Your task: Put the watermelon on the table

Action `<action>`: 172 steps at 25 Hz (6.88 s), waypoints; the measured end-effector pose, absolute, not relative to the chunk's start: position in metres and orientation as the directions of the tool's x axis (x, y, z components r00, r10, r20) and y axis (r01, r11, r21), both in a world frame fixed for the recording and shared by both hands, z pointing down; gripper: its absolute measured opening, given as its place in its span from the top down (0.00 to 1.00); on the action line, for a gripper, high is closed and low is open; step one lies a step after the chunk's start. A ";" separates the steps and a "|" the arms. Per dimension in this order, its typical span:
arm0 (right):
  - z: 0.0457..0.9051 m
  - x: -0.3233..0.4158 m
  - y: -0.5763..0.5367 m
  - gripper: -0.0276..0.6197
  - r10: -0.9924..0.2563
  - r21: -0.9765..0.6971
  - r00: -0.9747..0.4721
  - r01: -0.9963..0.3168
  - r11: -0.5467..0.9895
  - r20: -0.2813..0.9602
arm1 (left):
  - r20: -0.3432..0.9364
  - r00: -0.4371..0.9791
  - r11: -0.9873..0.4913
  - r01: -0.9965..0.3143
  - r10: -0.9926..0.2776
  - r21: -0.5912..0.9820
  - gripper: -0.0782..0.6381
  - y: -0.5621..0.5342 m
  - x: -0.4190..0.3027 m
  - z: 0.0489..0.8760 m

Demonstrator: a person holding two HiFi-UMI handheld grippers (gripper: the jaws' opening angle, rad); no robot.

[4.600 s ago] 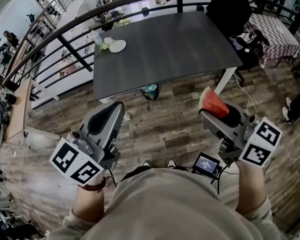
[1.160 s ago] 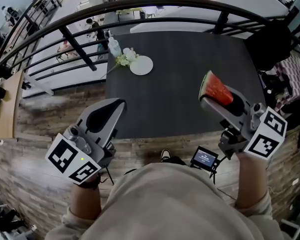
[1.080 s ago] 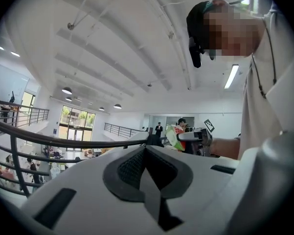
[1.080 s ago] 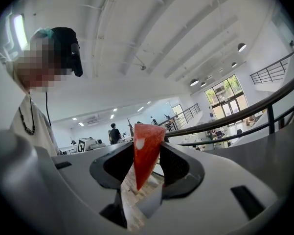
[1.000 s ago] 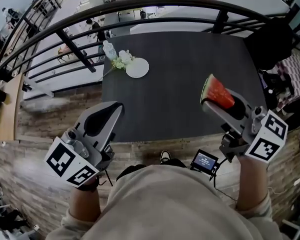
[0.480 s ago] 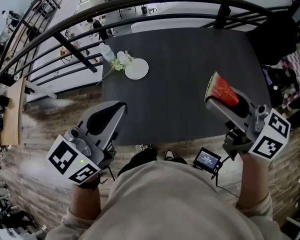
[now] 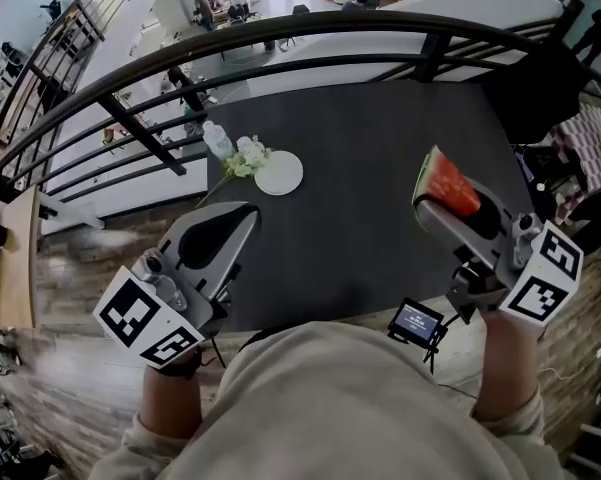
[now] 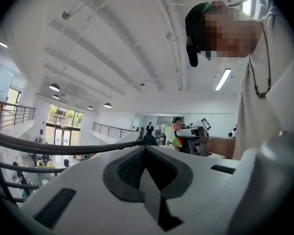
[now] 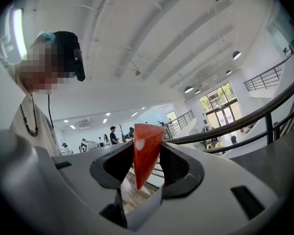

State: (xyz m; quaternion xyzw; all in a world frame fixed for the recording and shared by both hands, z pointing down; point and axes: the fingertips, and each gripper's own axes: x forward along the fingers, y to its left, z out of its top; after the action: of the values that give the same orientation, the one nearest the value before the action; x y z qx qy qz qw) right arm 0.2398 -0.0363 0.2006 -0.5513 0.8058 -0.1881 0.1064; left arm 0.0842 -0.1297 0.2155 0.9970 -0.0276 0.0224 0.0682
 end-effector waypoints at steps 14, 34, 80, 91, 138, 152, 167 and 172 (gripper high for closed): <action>0.197 0.179 -0.118 0.68 -0.924 -0.396 -0.360 -0.873 0.284 0.131 | 0.017 0.999 -0.975 0.033 0.037 0.219 0.88 -0.188 0.045 0.233; 0.230 0.194 -0.188 0.68 -0.854 -0.356 -0.470 -0.854 0.378 0.221 | -0.026 0.994 -0.902 -0.082 -0.103 0.423 0.88 -0.216 0.043 0.271; 0.453 0.192 -0.340 0.68 -0.679 -0.445 -0.543 -0.829 0.339 0.494 | 0.089 0.927 -0.732 -0.345 -0.365 0.588 0.88 -0.201 -0.049 0.356; 0.530 0.196 -0.367 0.68 -0.616 -0.461 -0.530 -0.840 0.286 0.583 | 0.124 0.894 -0.683 -0.412 -0.430 0.603 0.88 -0.202 -0.068 0.374; 0.718 0.204 -0.367 0.68 -0.370 -0.349 -0.367 -0.930 0.117 0.854 | 0.218 0.840 -0.597 -0.513 -0.497 0.617 0.88 -0.173 -0.092 0.400; 0.720 0.201 -0.369 0.67 -0.400 -0.304 -0.332 -0.943 0.134 0.854 | 0.241 0.844 -0.610 -0.518 -0.480 0.600 0.88 -0.174 -0.093 0.403; 0.719 0.201 -0.363 0.60 -0.388 -0.345 -0.370 -0.929 0.136 0.844 | 0.249 0.851 -0.615 -0.510 -0.463 0.602 0.88 -0.176 -0.091 0.404; 0.702 0.208 -0.361 0.57 -0.422 -0.354 -0.369 -0.928 0.115 0.828 | 0.238 0.864 -0.642 -0.492 -0.444 0.588 0.88 -0.176 -0.084 0.396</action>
State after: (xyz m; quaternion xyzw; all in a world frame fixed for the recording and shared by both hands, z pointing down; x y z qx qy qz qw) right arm 0.2081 -0.3606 0.7024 -0.4874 0.6923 -0.4528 -0.2795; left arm -0.0839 -0.1756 0.3957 0.9054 -0.2583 0.0357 0.3350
